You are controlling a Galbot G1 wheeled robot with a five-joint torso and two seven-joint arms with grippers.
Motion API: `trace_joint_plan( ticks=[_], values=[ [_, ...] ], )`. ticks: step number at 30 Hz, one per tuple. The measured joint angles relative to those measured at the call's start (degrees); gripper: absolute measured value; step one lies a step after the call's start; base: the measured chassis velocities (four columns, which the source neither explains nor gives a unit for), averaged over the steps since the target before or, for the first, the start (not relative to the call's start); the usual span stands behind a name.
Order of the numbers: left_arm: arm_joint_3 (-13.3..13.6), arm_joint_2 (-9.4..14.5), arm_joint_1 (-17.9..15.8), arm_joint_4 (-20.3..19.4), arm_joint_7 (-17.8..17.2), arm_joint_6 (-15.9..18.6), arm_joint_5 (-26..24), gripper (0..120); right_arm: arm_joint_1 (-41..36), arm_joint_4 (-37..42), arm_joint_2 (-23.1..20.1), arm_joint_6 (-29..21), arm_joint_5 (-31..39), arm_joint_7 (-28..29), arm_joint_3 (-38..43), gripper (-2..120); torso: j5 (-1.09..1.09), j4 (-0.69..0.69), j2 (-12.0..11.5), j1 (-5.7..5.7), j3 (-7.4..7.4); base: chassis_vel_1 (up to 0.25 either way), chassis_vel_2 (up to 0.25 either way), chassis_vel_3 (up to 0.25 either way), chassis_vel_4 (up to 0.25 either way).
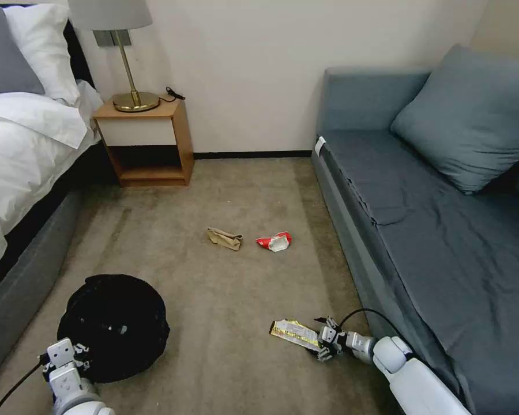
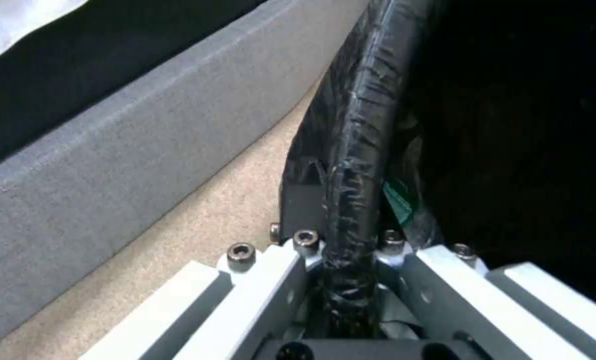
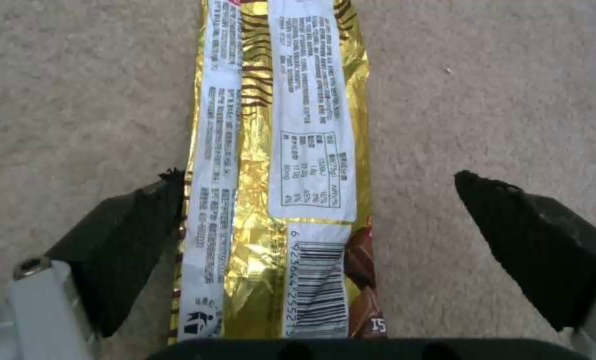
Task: Pick up the trash bin, then pick up the garbage on the floor and place it into the trash bin.
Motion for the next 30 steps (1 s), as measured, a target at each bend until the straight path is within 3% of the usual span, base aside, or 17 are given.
trace_joint_plan(
  ticks=[15, 30],
  values=[
    [0.1, 0.3, -1.0, 0.5, 0.0, 0.3, 0.0, 0, 1.6, -3.2, 0.8, 1.0, -0.8, -0.4, 0.2, 95, -0.07, -0.01, 0.0, 0.0, -0.01, 0.0, 0.0, 0.0, 0.0],
    [0.3, 0.9, -1.3, 1.8, 0.0, 0.1, -0.6, 0, 2.7, -5.6, 2.5, 1.3, -1.2, 1.0, 1.1, 90, 0.0, -0.01, 0.0, -0.01, 0.0, 0.0, 0.0, 0.0, 0.0]
  ],
)
